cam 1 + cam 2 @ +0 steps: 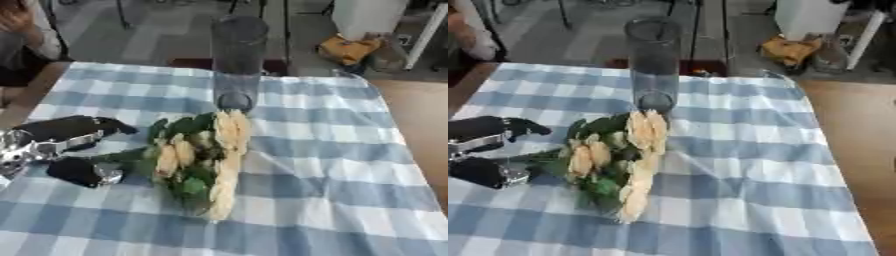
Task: Arrange flowers into the vase.
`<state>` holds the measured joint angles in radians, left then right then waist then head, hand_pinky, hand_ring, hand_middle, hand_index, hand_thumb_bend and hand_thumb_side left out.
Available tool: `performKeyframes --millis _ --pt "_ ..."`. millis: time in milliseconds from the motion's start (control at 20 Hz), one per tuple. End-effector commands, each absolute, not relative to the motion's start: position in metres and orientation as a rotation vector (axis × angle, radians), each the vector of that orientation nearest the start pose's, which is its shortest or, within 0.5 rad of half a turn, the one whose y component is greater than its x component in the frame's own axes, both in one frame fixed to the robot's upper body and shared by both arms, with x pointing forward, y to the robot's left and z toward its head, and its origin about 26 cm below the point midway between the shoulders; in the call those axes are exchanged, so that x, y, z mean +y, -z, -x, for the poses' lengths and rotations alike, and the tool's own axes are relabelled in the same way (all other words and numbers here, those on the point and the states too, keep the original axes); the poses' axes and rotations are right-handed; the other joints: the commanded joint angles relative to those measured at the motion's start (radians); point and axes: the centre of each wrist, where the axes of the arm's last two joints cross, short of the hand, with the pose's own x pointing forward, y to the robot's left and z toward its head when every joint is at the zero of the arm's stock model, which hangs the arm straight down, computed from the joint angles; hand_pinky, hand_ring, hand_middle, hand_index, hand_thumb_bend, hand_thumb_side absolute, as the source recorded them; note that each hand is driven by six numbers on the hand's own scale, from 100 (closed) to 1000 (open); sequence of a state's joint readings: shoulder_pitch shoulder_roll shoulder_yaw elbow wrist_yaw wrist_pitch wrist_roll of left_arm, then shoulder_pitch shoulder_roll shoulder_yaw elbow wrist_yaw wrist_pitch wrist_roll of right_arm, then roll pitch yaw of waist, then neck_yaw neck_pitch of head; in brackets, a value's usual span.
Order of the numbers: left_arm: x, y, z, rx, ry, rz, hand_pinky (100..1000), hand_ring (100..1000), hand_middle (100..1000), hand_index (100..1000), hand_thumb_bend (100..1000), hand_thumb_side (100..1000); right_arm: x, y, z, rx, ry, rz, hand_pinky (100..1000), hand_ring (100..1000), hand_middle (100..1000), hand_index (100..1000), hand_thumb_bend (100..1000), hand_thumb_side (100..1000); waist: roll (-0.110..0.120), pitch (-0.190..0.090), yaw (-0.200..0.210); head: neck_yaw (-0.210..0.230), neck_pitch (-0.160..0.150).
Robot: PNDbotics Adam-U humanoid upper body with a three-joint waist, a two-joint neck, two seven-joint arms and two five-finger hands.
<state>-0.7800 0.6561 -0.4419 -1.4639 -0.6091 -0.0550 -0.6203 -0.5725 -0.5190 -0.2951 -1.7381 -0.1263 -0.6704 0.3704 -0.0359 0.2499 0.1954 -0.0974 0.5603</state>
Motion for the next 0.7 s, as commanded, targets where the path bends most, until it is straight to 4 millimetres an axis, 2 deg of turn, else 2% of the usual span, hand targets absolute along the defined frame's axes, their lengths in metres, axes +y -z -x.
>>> performKeyframes --millis 50,300,700 --pt "0.243 -0.227 -0.409 -1.376 1.820 -0.710 780 943 897 1000 340 716 -0.361 -0.297 -0.337 3.065 0.940 -0.397 691 782 797 818 100 1000 0.003 -0.013 -0.004 0.003 -0.010" --pt "0.251 -0.213 -0.422 -1.354 1.791 -0.731 783 948 917 1000 354 706 -0.361 -0.298 -0.336 3.062 0.942 -0.395 691 782 797 817 100 1000 0.004 -0.007 -0.010 0.005 -0.011" --pt "0.260 -0.200 -0.434 -1.368 1.753 -0.772 767 936 898 1000 321 673 -0.361 -0.298 -0.336 3.058 0.951 -0.394 691 781 796 817 100 1000 0.003 0.003 -0.015 0.003 -0.015"
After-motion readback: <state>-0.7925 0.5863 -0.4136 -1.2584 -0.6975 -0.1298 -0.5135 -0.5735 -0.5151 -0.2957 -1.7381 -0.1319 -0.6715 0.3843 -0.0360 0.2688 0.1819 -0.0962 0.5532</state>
